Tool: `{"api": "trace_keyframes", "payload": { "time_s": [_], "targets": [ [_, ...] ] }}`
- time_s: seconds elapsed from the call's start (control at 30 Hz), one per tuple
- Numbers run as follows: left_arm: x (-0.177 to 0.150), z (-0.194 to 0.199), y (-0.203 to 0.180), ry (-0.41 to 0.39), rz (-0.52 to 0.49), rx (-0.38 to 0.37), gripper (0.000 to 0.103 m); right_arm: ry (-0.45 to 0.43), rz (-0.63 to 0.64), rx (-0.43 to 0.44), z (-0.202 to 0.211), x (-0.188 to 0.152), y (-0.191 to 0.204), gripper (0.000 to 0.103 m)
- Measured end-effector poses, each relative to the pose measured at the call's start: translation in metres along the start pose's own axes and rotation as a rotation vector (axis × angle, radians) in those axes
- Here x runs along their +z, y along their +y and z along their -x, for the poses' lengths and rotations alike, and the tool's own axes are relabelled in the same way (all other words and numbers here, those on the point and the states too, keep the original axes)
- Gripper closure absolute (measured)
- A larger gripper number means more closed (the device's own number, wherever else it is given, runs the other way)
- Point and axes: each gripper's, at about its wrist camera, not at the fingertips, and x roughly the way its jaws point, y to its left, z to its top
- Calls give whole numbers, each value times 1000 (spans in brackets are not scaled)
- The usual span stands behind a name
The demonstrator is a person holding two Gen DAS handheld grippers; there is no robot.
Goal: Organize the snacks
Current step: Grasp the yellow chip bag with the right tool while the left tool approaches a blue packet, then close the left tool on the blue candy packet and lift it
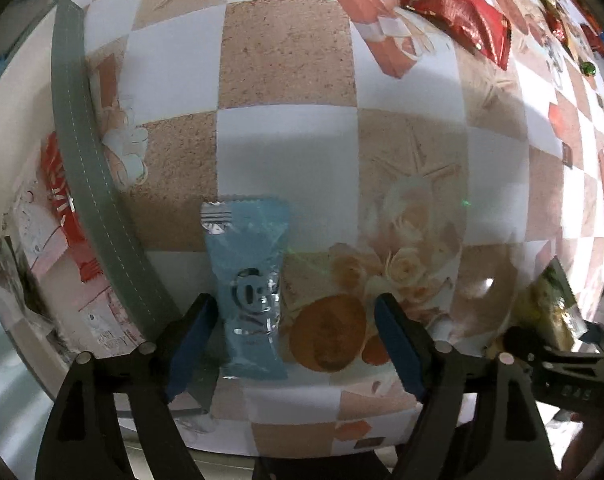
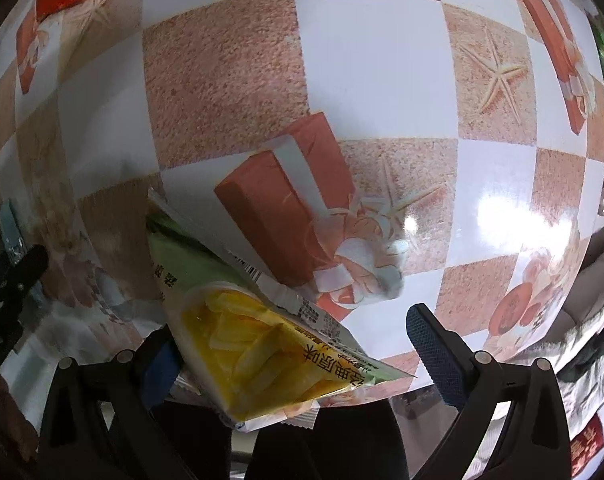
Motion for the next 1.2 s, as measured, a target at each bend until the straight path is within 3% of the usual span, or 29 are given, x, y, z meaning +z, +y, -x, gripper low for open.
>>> {"api": "trace_keyframes", "payload": {
  "time_s": [0.13,0.23,0.43,0.57,0.67,0.8,0.97,1.2],
  "targets": [
    [-6,2,-24,-23,-72,-30,18,0,-3,-7,-6,-8,-8,1],
    [-7,-1,-34,-18,-78,8,18,12,-22,27,-12,-10,-17,1],
    [-10,-8,-2,-8,-54,28,15,15,-19,73,-21,-13,-22,1],
    [-9,-11,5,-9,-62,44,5,14,-12,56,-28,-13,-26,1],
    [-6,-18,8,-9,-64,41,5,6,-18,60,-30,-15,-25,0],
    [-4,-22,4,-10,-76,34,4,21,-26,62,-32,-15,-22,0],
    [-2,-20,-10,-14,-112,36,3,53,-28,64,-30,9,-20,0],
    [-8,-20,-28,-14,-166,47,4,42,-60,84,-34,8,-25,0]
  ]
}}
